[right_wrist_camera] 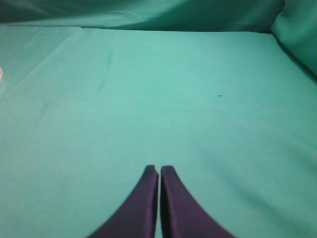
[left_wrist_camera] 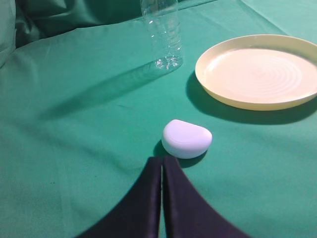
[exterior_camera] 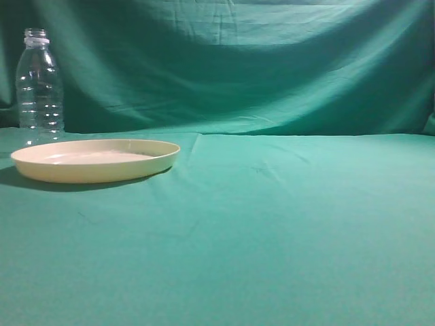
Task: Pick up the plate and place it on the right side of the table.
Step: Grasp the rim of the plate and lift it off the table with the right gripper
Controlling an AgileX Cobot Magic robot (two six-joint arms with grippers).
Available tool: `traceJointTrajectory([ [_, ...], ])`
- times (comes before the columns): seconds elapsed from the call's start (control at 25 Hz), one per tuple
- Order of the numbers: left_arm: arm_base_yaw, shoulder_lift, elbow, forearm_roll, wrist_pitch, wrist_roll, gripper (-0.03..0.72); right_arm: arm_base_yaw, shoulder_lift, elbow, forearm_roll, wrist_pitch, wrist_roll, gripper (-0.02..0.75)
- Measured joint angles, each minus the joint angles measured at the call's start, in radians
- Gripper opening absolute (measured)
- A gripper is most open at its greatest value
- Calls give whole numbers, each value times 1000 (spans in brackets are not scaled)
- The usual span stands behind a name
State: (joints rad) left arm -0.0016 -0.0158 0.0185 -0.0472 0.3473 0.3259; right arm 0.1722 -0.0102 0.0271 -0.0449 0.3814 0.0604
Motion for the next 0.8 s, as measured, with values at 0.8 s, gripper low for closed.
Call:
traceJointTrajectory([
  [0.8,0,0,0,0,0,0,0,0,0,2,33,-117,-1,0],
])
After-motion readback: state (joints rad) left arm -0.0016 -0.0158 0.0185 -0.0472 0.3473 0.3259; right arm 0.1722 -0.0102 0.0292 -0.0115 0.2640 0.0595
